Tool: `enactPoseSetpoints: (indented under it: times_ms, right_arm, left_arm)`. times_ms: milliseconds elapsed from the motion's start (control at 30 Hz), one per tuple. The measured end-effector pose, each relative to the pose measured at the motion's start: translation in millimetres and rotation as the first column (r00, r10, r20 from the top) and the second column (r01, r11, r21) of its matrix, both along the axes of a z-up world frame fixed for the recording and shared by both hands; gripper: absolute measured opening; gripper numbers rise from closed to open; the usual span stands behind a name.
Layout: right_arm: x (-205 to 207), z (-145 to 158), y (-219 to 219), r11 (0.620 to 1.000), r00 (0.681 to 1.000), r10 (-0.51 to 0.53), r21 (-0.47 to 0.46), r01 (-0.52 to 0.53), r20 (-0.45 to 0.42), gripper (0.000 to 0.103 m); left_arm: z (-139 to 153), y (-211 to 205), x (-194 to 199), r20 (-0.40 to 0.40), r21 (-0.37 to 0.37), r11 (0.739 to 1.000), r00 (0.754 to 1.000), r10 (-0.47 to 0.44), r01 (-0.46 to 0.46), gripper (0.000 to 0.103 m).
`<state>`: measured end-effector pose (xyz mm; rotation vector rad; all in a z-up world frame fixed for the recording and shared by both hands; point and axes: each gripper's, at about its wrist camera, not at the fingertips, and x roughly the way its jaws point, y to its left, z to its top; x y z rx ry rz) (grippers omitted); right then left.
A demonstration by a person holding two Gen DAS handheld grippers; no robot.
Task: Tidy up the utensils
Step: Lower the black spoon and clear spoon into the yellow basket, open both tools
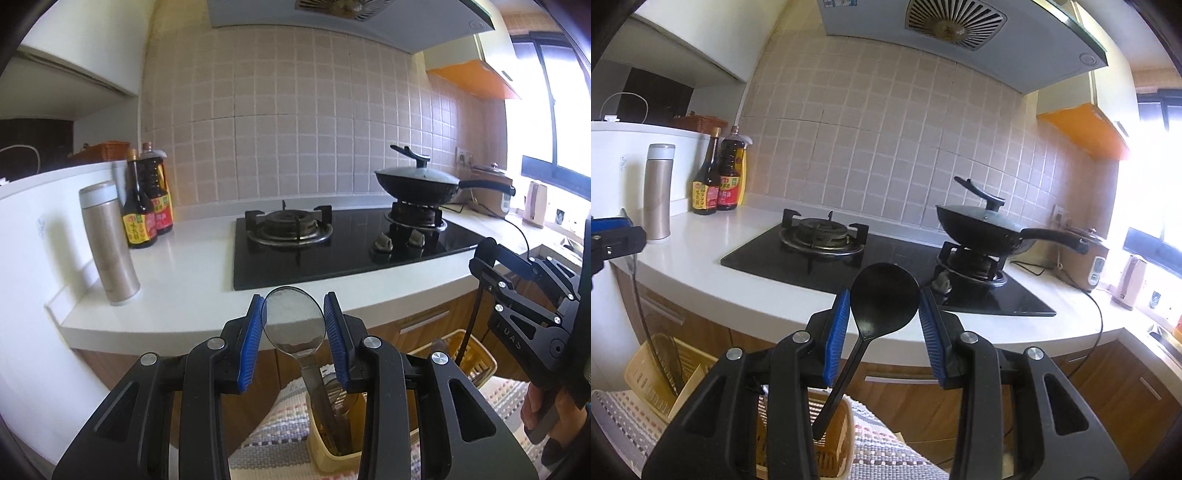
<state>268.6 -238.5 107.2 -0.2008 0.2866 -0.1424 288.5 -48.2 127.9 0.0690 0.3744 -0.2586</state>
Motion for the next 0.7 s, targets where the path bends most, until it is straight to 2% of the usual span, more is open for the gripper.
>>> enactPoseSetpoints:
  times_ms: [167, 333, 433, 533, 700]
  right_arm:
    - [-5.0, -2.8, 0.3, 0.999, 0.999, 0.027, 0.038, -0.026, -0.024, 0.036]
    - [-11.0, -5.1, 3.6, 0.999, 0.998, 0.037, 0.030, -0.036, -0.045, 0.036]
    - [-11.6, -7.1, 5.9, 0.997, 0.993, 0.071, 0.046, -0.067, -0.089, 0.036]
    - [-16.4, -5.4, 3.9, 0.992, 0.989, 0.097, 0.089, -0.087, -0.113, 0.047]
    - [-29.4, 4.8, -1.9, 0.987, 0.986, 0.109, 0.131, -0.093, -0.122, 0.048]
  left_arm:
    - [-4.9, 0.3, 1.6, -0.007, -0.007, 1.000, 1.000, -0.010, 0.010, 0.032]
    - [-5.1, 1.3, 0.6, -0.021, -0.004, 1.000, 0.999, -0.028, 0.028, 0.032]
    - [-8.2, 0.8, 0.5, -0.041, 0.008, 0.999, 0.998, -0.045, 0.045, 0.033]
    - [-8.3, 2.3, -2.6, -0.045, 0.002, 0.999, 0.998, -0.054, 0.054, 0.040]
    - [-1.6, 7.3, -13.9, -0.045, -0.020, 0.998, 0.997, -0.066, 0.065, 0.046]
